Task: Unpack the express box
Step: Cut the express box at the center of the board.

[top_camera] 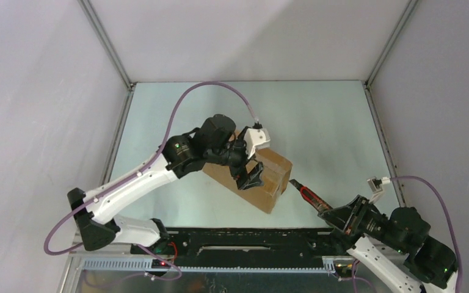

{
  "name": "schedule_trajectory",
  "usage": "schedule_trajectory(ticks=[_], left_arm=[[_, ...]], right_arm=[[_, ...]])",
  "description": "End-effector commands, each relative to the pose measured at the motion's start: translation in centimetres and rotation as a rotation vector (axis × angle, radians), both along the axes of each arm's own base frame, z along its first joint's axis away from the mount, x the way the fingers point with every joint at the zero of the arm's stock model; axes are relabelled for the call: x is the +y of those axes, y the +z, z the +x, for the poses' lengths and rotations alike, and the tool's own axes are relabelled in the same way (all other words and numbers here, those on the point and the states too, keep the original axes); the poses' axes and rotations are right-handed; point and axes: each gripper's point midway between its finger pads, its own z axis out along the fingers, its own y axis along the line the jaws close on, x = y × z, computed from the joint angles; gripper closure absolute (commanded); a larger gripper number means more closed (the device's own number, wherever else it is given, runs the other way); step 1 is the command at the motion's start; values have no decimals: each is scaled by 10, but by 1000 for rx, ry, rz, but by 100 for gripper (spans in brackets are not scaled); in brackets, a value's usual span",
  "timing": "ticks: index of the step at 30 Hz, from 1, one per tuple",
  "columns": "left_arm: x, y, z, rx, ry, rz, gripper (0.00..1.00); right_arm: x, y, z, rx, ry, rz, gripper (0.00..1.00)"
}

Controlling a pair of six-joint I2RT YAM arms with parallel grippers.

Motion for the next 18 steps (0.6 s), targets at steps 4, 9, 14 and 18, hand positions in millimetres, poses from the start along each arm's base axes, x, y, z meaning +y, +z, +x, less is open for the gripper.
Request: schedule_trajectory(ticks=[4, 9, 14, 18], left_arm=[[20, 23, 25, -391, 12, 3, 0], [32, 1, 25, -505, -6, 79, 0], [39, -36, 28, -585, -53, 218, 0], [28, -38, 25, -698, -94, 180, 0]], right_arm=[[9, -6, 1, 43, 2, 109, 100], [15, -15, 11, 49, -7, 134, 100], [10, -17, 21, 42, -56, 127, 100], [0, -21, 20, 60, -69, 101, 100]])
